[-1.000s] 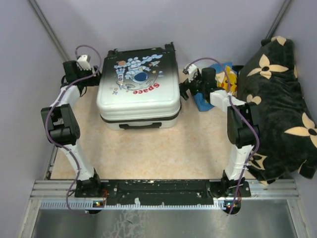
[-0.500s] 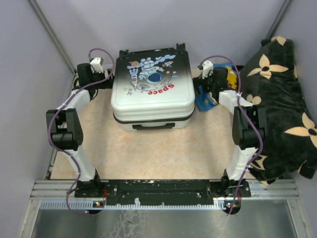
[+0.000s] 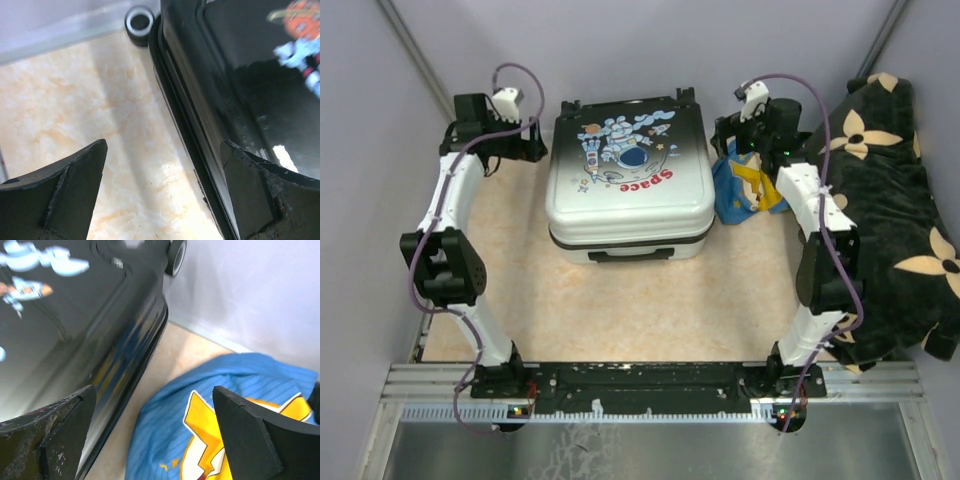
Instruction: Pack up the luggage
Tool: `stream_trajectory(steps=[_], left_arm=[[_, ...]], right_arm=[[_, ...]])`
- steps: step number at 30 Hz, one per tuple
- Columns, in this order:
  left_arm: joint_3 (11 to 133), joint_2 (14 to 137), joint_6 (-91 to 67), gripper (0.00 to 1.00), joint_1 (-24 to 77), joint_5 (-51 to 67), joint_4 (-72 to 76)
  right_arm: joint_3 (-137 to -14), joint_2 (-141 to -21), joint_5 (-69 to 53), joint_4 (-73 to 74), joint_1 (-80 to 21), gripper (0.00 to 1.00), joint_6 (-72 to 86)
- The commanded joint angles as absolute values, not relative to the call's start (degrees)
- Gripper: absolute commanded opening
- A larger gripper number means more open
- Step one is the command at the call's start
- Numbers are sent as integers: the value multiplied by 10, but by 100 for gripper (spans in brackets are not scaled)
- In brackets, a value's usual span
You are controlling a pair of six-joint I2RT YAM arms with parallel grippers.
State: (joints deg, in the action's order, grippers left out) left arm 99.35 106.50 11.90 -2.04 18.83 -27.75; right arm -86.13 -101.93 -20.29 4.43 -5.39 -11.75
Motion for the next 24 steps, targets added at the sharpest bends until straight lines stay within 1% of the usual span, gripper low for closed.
stream_trajectory(steps=[1, 3, 6, 9, 12, 16, 20, 24], left_arm=[[1107, 1068, 120, 100, -63, 262, -369], [1130, 1068, 119, 100, -81, 258, -384], [1120, 1048, 127, 100, -90, 224, -394], [1052, 1010, 127, 100, -100, 197, -389], [936, 957, 125, 100, -109, 182, -369], [840, 918, 128, 100, -109, 166, -366], [805, 910, 127, 100, -109, 188, -373], [800, 908, 115, 100, -109, 203, -376]], right_arm=[[-919, -964, -235, 60, -25, 99, -58], [-924, -953, -245, 64, -7, 99, -30], [-918, -928, -263, 70, 30, 99, 16], [-881, -901, -273, 69, 67, 99, 41], [-820, -865, -279, 68, 100, 99, 55], [-749, -829, -284, 69, 117, 99, 59], [-709, -811, -302, 63, 117, 99, 67], [-706, -809, -317, 67, 117, 99, 65]])
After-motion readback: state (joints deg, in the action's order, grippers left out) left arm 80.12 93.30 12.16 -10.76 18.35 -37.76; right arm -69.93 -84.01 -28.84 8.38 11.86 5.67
